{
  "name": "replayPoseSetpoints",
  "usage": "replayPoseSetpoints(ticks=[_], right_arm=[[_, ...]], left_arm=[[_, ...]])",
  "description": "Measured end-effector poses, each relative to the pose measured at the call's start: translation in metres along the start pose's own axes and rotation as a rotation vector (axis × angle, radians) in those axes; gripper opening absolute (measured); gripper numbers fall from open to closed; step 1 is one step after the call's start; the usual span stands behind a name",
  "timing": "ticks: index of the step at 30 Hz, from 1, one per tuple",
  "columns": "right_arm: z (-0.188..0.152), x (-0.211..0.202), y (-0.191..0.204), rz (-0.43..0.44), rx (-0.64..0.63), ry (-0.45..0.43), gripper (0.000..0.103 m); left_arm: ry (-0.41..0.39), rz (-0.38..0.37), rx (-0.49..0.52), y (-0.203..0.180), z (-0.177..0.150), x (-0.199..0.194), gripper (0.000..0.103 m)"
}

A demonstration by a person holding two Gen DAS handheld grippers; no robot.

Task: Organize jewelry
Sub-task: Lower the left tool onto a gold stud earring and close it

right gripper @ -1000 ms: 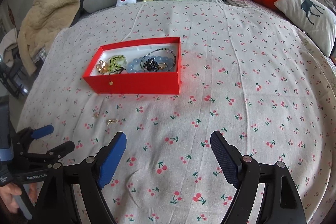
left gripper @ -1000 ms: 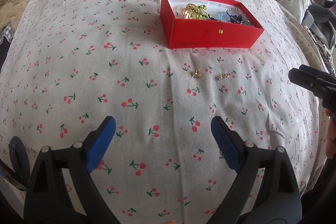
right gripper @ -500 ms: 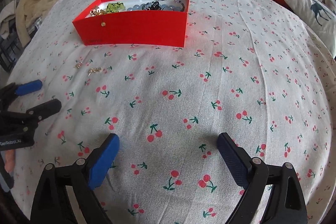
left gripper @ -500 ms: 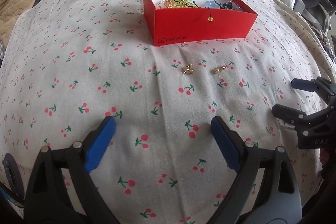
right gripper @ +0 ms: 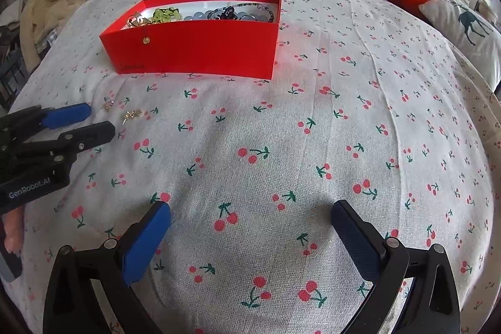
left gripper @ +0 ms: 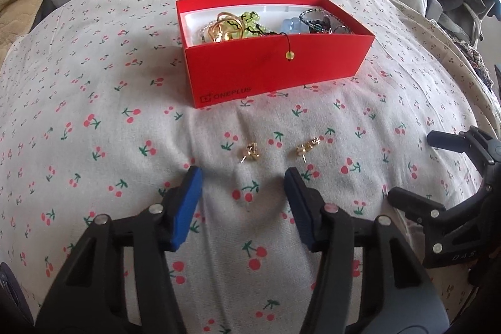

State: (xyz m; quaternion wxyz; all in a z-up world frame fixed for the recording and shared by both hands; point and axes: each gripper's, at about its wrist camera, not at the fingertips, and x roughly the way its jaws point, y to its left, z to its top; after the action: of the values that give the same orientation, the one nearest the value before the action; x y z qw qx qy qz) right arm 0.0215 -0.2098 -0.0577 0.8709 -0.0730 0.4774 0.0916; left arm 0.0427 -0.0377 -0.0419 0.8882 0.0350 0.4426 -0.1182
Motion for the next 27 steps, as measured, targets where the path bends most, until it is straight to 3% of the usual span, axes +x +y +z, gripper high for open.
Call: replayPoseSetpoints(ticks=[11,21,27], right_arm=[[0.001,-0.001,0.001,-0.011,0.005,0.002,0.103],[0.014,0.004,0.016,-0.015,0.007,0.006,0.103],[0.024,0.009,0.042,0.003,-0.028,-0.002,0.103]], left_arm=[[-0.006,-0.034,-0.034,-0.002,0.008,0.006,0.012],[-0.002,-0.012,-0.109,0.008,0.001,-0.006,0.011],[0.008,0.051,-0.103,0.019,-0.005,-0.018,0.011]])
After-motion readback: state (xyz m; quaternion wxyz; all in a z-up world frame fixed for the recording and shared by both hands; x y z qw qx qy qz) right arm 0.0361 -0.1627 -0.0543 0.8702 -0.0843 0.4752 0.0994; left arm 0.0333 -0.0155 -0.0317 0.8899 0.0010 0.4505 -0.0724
